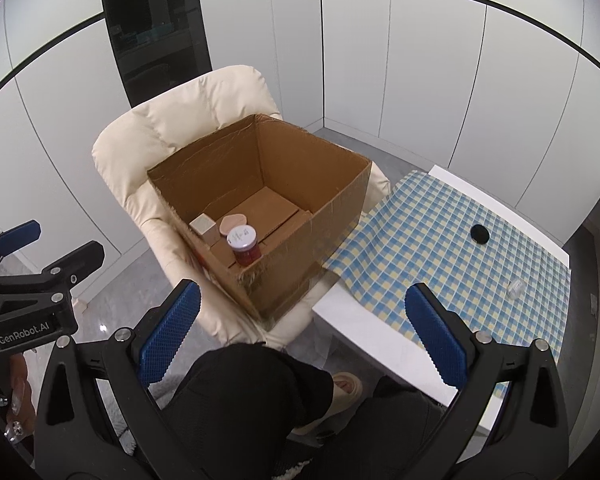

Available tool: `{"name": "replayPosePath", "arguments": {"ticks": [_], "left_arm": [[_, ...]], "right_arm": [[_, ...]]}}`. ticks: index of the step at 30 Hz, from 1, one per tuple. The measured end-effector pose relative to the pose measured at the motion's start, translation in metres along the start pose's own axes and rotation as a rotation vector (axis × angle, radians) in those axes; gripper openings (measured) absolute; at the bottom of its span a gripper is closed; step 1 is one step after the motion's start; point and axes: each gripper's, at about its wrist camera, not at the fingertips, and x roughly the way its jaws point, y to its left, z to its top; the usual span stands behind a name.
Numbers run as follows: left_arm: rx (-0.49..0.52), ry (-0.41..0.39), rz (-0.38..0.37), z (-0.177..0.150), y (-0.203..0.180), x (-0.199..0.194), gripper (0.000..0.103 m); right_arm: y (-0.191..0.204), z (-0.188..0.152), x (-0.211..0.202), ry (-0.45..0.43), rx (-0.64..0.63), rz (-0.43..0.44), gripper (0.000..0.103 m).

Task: Organize objects
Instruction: 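Withdraw both open tools up and away from the box, then move both open tools back toward the black round item on the table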

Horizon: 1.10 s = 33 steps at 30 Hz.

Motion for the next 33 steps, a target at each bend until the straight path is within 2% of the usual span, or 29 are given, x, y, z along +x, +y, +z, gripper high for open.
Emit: {"name": "replayPosePath", "arguments": {"ticks": [27, 33], "left_arm": [[0.041, 0.017, -0.008, -0.056, 0.001, -0.047, 0.102], [0.024, 0.017, -0.017, -0.056, 0.003, -0.05, 0.102]], "right_arm": [[0.017, -0.065, -0.059, 0.017, -0.001, 0.008, 0.103], [0.018, -0.069, -0.065, 0.013, 0.005, 0.002, 0.103]]}}
